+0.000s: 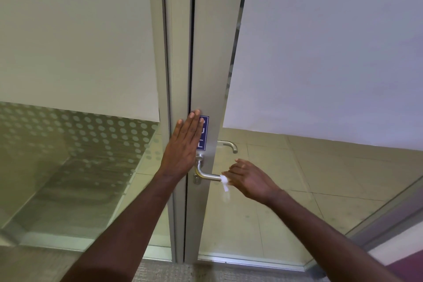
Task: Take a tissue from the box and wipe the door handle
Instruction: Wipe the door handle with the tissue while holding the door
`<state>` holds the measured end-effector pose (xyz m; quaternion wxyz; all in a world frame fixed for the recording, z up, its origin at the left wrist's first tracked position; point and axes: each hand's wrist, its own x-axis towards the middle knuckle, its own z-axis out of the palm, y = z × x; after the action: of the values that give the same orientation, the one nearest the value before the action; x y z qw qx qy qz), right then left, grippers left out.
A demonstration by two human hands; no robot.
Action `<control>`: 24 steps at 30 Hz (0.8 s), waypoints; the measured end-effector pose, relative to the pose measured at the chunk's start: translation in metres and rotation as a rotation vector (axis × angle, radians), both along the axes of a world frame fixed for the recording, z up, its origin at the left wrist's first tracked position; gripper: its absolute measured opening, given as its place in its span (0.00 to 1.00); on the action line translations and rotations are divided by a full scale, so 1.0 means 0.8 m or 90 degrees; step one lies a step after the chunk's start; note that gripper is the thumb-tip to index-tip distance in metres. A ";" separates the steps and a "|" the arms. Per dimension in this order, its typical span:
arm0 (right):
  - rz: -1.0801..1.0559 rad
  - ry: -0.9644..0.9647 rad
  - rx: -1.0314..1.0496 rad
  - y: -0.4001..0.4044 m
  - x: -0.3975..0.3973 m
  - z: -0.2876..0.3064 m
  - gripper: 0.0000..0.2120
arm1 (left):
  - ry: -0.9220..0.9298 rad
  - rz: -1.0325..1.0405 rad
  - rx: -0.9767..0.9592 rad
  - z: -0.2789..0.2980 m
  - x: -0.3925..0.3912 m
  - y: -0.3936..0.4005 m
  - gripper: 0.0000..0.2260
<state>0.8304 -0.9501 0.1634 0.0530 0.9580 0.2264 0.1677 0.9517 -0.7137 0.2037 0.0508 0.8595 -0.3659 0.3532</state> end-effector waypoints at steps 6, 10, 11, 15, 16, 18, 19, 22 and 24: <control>-0.278 0.026 0.069 0.120 0.015 -0.013 0.05 | -0.029 -0.035 0.028 -0.002 0.006 0.014 0.35; -0.434 0.095 0.095 0.185 0.046 0.014 0.07 | 0.015 -0.065 0.026 -0.001 0.008 0.017 0.32; -0.466 0.105 0.128 0.189 0.048 0.015 0.08 | 0.019 -0.067 0.024 -0.003 0.008 0.017 0.32; -0.478 0.070 0.155 0.187 0.034 0.001 0.07 | 0.007 -0.071 0.017 -0.006 0.009 0.017 0.32; -0.477 0.055 0.160 0.185 0.028 -0.006 0.07 | 0.001 -0.071 0.014 -0.007 0.009 0.017 0.32; -0.484 0.033 0.167 0.183 0.019 -0.013 0.09 | 0.011 -0.085 -0.025 -0.007 0.008 0.013 0.32; -0.490 0.026 0.162 0.184 0.021 -0.013 0.10 | 0.025 -0.097 -0.054 -0.007 0.008 0.011 0.33; -0.500 0.019 0.137 0.193 0.041 -0.006 0.13 | 0.036 -0.096 -0.093 -0.004 0.012 0.009 0.39; -0.517 0.032 0.155 0.196 0.053 0.001 0.13 | 0.026 -0.094 -0.099 -0.004 0.015 0.008 0.37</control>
<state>0.8730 -0.7931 0.1645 -0.0045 0.9725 -0.1895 0.1353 0.9636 -0.7072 0.2005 0.1507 0.8306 -0.3988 0.3583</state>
